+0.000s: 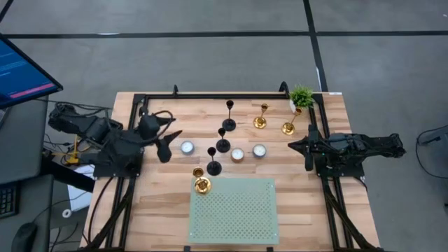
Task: Pick & Place candle stick holders
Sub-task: Put the right gold candle holder on the shelf aligned with the other gold candle holder
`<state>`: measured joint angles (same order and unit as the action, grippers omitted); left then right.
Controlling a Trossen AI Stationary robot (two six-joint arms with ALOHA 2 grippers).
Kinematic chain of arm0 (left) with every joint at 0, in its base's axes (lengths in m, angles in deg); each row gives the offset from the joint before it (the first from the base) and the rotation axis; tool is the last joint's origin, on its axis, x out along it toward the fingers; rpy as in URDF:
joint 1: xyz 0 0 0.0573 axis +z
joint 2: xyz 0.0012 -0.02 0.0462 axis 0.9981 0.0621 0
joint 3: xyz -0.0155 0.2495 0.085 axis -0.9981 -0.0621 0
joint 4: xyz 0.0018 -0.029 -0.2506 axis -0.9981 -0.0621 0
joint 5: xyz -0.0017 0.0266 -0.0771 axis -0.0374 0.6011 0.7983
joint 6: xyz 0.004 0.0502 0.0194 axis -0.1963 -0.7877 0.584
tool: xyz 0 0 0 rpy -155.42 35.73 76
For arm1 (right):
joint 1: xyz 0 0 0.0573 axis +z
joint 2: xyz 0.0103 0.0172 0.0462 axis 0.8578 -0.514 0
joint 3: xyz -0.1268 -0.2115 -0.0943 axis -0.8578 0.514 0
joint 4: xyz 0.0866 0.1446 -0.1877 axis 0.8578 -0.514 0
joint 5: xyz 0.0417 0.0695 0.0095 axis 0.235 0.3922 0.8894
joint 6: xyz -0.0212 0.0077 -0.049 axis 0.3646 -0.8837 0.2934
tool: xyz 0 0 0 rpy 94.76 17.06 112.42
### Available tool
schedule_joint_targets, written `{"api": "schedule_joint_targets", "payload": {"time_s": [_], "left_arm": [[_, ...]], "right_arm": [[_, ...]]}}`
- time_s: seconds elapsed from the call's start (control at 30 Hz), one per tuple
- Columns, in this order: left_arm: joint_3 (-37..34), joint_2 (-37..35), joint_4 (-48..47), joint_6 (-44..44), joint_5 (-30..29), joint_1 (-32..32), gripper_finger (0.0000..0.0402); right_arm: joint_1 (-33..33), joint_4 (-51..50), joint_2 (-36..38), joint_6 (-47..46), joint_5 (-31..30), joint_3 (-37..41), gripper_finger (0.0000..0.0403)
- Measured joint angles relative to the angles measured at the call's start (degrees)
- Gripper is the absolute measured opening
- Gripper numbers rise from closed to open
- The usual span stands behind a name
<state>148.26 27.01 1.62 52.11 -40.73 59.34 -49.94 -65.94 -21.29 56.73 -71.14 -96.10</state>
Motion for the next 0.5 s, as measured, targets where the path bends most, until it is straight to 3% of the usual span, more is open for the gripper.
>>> {"api": "schedule_joint_targets", "payload": {"time_s": [0.27,0.5], "left_arm": [[0.3,-1.1,5.2,-8.1,16.0,12.3,0.0239],[1.2,-4.2,6.3,-9.7,20.5,18.9,0.0228]], "right_arm": [[0.0,0.0,0.0,0.0,0.0,0.0,0.0006],[0.0,0.0,0.0,0.0,0.0,0.0,0.0006]]}}
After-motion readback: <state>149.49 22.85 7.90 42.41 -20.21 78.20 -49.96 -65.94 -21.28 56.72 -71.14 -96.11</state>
